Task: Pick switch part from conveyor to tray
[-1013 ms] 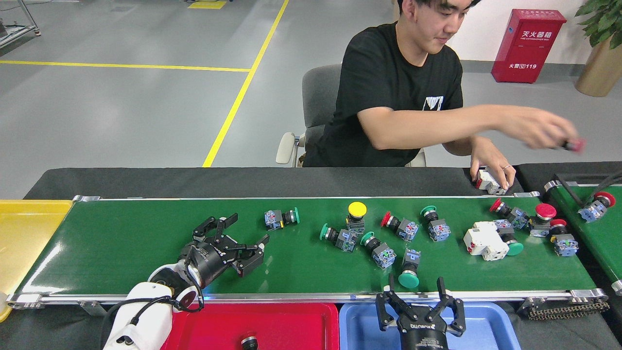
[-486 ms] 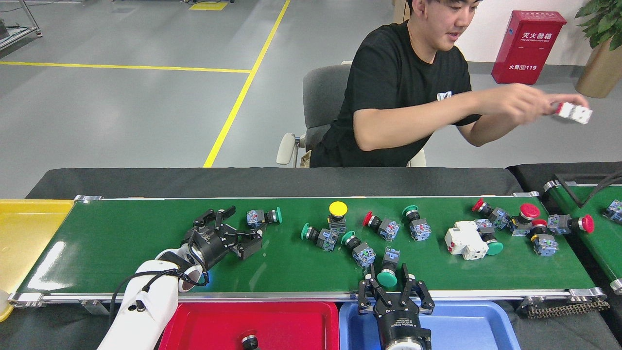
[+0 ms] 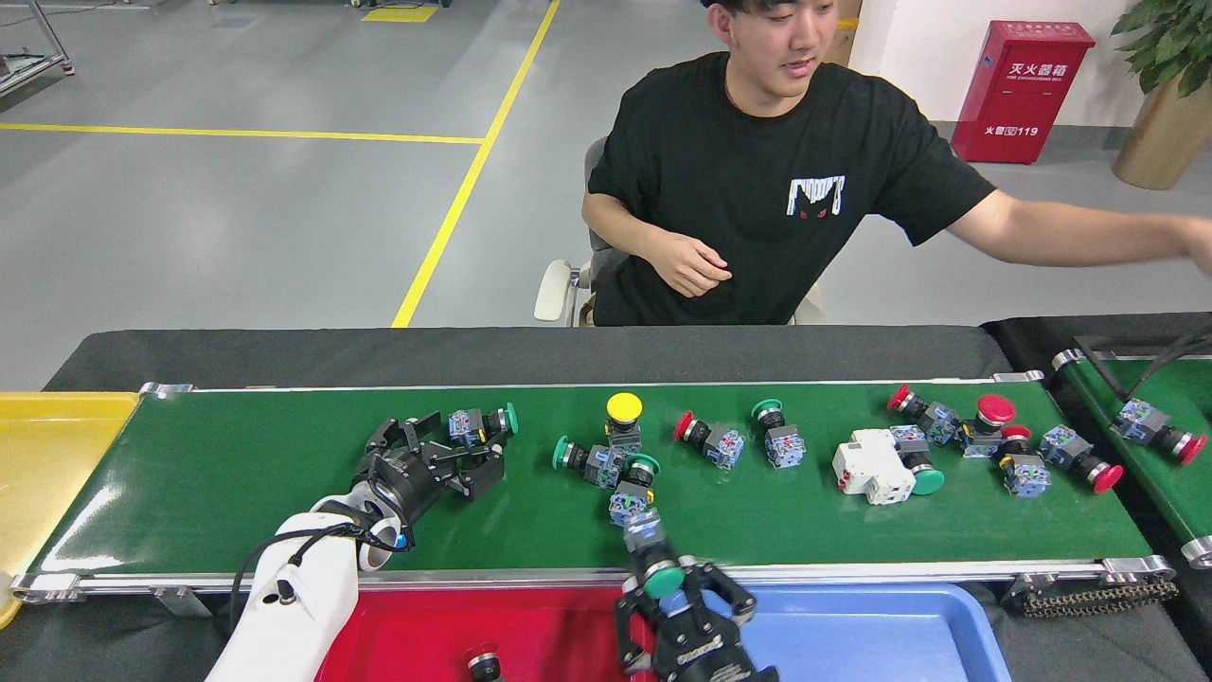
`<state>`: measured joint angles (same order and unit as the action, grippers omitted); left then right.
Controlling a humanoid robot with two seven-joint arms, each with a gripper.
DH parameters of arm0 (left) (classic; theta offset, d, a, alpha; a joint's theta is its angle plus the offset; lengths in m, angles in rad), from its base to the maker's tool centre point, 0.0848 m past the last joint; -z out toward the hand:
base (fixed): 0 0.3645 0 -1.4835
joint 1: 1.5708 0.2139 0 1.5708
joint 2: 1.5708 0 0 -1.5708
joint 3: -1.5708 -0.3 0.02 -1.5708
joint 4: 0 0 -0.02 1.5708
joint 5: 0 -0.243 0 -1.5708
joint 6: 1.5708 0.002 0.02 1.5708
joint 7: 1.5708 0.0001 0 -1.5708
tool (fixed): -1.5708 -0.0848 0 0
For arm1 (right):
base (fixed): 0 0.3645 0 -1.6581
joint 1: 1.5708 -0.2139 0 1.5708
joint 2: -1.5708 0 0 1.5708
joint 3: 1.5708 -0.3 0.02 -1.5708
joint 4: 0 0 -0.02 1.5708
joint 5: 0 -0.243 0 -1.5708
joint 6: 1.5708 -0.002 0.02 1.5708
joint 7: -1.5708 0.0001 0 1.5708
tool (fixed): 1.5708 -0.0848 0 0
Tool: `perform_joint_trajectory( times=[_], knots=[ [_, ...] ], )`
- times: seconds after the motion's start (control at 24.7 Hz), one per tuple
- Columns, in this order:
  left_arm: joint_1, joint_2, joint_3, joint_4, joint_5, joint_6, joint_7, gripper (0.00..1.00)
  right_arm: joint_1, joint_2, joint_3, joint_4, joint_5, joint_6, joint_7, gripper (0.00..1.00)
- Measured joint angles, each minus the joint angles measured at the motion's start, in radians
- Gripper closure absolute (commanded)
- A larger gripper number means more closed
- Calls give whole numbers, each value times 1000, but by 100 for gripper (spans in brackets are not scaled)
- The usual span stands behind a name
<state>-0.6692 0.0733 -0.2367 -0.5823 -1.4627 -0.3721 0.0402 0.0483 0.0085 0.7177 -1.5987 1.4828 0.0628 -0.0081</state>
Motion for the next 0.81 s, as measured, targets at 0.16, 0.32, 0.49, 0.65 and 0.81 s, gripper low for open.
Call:
perform_joint_trajectory(
  times=[0.16,0.32,0.49,0.65,0.81],
  knots=[
    [0,0,1,-1,0,2,0,45,-2,-3,6,-2,3,-52,-7,1],
    [7,6,2,-11,0,-21,2,83,54,-3,-104,-75,0,-41,-13,1],
    [41,12,43,-45,11,-88,7,92,171,-3,-334,-121,-8,83,-93,1],
    [101,31,51,-136,11,-116,8,97,252,-3,-498,-123,-74,176,-157,1],
    [162,70,88,-259,22,-176,9,98,261,-3,-573,-119,-111,195,-171,1]
  ],
)
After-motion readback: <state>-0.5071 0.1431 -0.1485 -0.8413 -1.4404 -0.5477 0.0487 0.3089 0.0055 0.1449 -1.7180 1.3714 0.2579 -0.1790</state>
